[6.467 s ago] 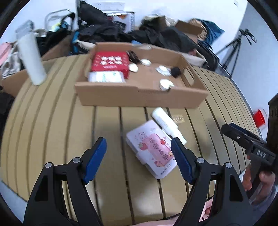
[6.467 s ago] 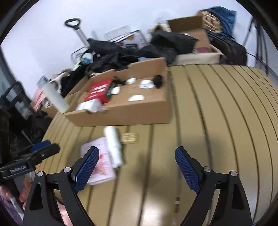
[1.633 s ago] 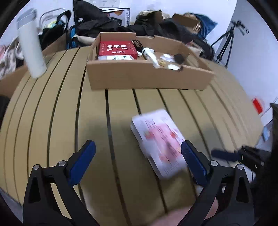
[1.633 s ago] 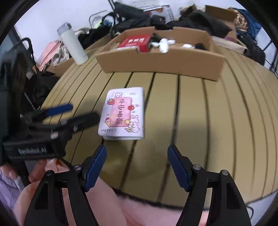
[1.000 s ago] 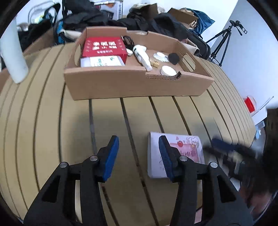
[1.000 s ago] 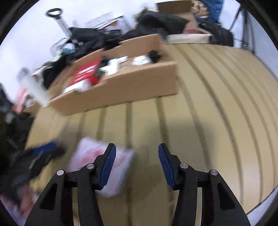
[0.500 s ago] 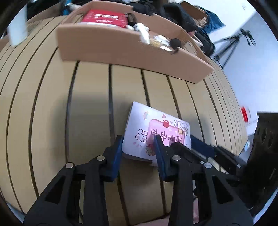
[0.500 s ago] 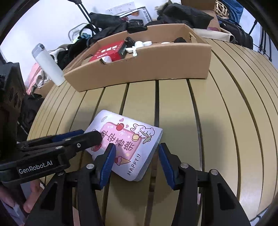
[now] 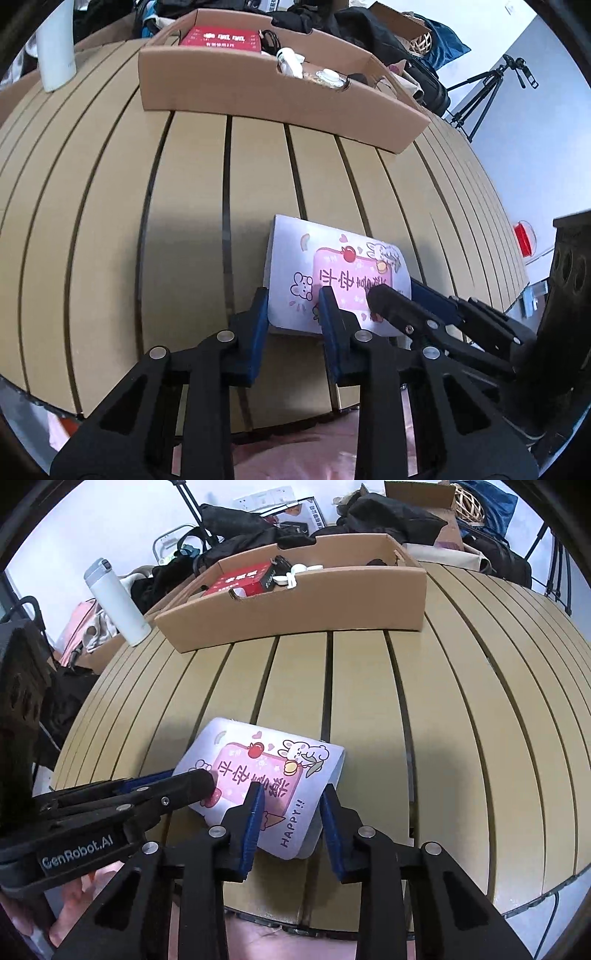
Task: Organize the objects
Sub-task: 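Grasp the pink card box edge with the left gripper and lift it, then lower the pink card box into the tray and open the left gripper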
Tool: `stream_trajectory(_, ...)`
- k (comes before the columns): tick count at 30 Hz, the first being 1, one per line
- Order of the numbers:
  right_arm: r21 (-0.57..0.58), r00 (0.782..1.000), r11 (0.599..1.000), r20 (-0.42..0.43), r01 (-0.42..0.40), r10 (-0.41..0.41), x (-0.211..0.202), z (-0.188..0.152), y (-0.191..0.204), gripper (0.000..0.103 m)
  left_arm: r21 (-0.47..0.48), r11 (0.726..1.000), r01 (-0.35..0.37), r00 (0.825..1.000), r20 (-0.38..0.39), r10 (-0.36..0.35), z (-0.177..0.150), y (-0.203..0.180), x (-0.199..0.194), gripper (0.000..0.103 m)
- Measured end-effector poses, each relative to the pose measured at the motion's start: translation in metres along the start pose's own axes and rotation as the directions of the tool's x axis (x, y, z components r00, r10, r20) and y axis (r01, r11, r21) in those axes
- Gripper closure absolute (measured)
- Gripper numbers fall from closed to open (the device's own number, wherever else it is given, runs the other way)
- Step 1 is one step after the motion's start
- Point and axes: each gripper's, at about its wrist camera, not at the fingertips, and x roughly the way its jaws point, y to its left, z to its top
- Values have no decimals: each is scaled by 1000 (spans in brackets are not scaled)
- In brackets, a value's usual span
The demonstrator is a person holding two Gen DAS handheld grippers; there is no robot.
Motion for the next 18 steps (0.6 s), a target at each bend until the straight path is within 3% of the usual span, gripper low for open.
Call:
stream_trajectory(5,-13,999,1000,48,-21,21,-12,8,5,71,-25,1000,-2,999,45,3,7,-1,-23,80)
stream_trajectory(10,-26,994,999,101,-47,49,-35,30,7,71,-40,998,39,992,124,-34,25,-5,-54,80)
stream_trajectory(15,-32,981,998,185,-54,59,-52,94,11,71,54,999,1,976,217,-12,108,-26,-82,80)
stream_trajectory(18,-37,977,998,208,-48,55,-46,154,7,71,90,996,-8,983,183,-8,168,-29,-65,80)
